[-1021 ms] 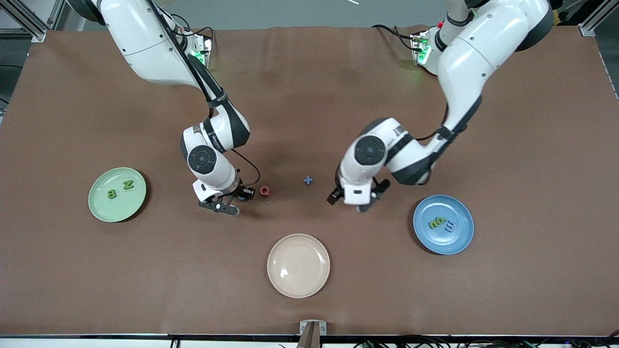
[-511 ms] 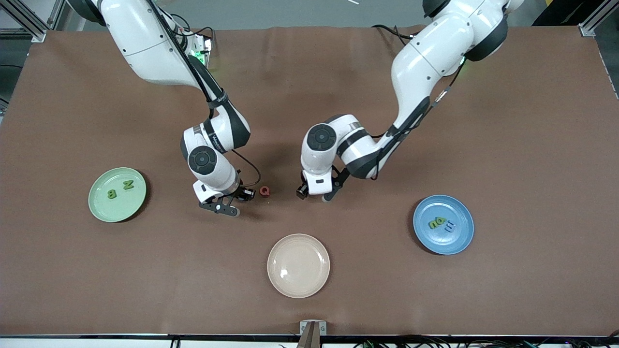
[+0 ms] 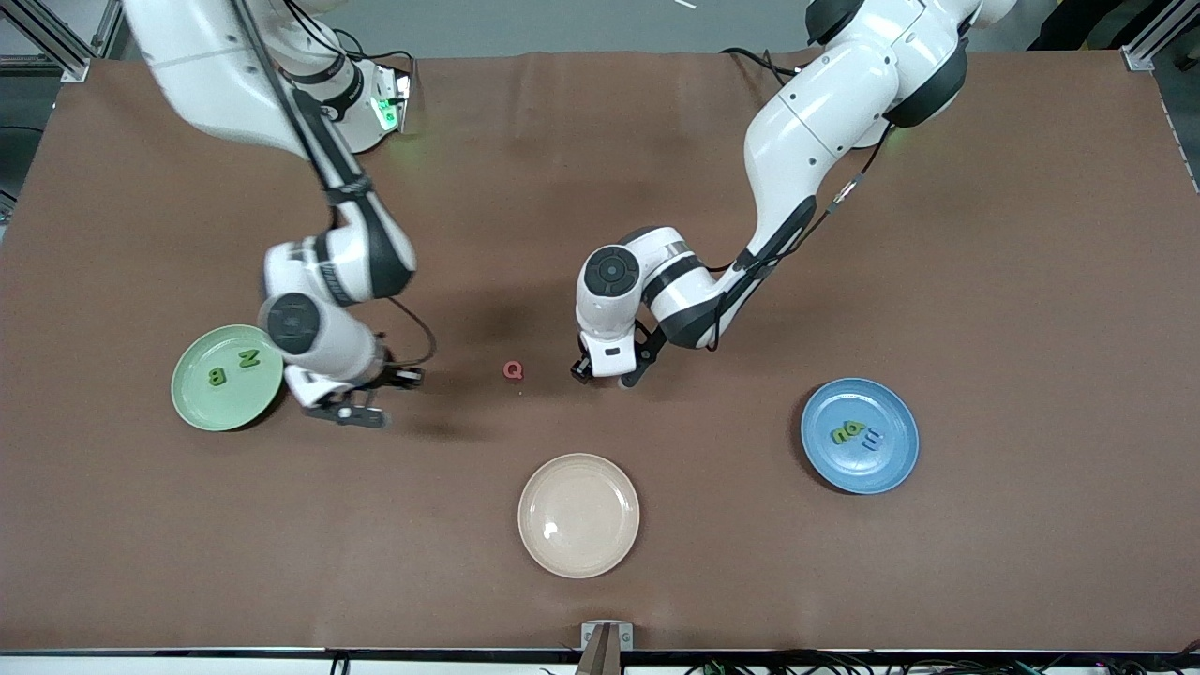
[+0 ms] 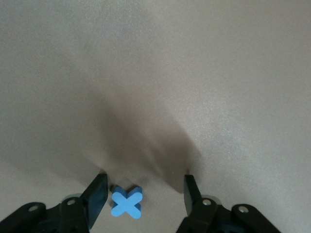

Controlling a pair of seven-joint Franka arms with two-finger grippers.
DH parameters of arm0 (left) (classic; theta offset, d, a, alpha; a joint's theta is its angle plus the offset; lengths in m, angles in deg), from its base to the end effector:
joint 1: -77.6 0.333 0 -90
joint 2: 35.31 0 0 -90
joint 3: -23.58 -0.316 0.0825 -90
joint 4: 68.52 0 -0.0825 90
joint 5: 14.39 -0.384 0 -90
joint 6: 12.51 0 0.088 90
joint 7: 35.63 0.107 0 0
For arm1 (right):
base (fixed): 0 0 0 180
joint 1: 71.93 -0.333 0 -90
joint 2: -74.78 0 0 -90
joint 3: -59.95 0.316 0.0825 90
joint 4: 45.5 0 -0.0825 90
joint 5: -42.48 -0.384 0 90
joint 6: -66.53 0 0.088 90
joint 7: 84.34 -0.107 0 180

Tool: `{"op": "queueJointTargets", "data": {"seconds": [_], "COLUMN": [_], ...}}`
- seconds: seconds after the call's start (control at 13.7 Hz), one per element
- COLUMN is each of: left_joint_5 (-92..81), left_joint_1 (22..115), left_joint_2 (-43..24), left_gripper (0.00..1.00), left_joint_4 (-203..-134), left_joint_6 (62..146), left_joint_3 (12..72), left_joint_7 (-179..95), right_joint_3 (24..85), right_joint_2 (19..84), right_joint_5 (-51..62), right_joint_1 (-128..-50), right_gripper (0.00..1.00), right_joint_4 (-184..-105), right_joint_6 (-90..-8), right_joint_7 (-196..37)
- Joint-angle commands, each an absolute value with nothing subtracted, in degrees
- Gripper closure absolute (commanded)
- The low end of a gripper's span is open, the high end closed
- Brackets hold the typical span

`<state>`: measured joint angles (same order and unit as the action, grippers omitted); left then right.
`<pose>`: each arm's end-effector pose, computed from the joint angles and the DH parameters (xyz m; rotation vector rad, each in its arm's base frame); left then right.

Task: Sort upper and lower case letters into plates
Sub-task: 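Place the G on the green plate while the left gripper grasps the blue x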

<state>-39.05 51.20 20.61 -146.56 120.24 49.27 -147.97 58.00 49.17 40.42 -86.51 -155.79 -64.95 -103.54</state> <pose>0.5171 -0.5290 0.1715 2.7092 1.4101 -0.0388 0.6017 0.1365 0.2506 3.1217 -0.2138 -0.1203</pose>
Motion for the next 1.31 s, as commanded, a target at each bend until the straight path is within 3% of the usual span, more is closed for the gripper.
{"op": "queueJointTargets", "data": {"seconds": [0.0, 0.29, 0.66, 0.95, 1.02, 1.09, 1.17, 1.24], "left_joint_5": [-38.2, -38.4, -39.4, -39.4, -39.3, -39.4, -39.4, -39.4], "left_joint_1": [49.7, 48.9, 49.8, 54.9, 57.5, 60.3, 63.2, 66.2], "left_joint_2": [20.7, 20.7, 20.4, 15.7, 14.5, 13.7, 13.0, 12.4], "left_gripper": [0.29, 0.45, 0.99, 1.0, 1.0, 1.0, 1.0, 1.0], "left_joint_4": [-145.6, -145.9, -146.4, -146.3, -146.3, -146.4, -146.4, -146.5], "left_joint_6": [119.0, 118.9, 117.8, 115.4, 114.1, 112.2, 111.0, 109.6], "left_joint_3": [48.3, 48.3, 47.7, 46.0, 46.3, 46.3, 46.3, 46.3], "left_joint_7": [-148.4, -148.4, -147.8, -140.2, -135.6, -131.0, -125.8, -120.8], "right_joint_3": [59.1, 59.2, 59.2, 59.2, 59.2, 59.2, 59.2, 59.2], "right_joint_2": [53.2, 51.8, 47.4, 45.5, 45.6, 45.7, 46.3, 47.3], "right_joint_5": [41.1, 41.2, 41.2, 41.3, 41.3, 41.3, 41.3, 41.3], "right_joint_1": [-77.3, -67.6, -64.6, -63.1, -63.0, -63.1, -63.5, -64.3], "right_gripper": [0.78, 0.78, 0.76, 0.71, 0.5, 0.12, 0.01, 0.01], "right_joint_4": [-161.1, -160.5, -160.4, -158.9, -158.8, -158.8, -158.8, -158.7], "right_joint_6": [-65.7, -67.8, -74.4, -75.1, -74.6, -74.4, -73.7, -71.7], "right_joint_7": [-90.8, -74.7, -69.6, -67.1, -67.1, -67.3, -68.0, -68.3]}}
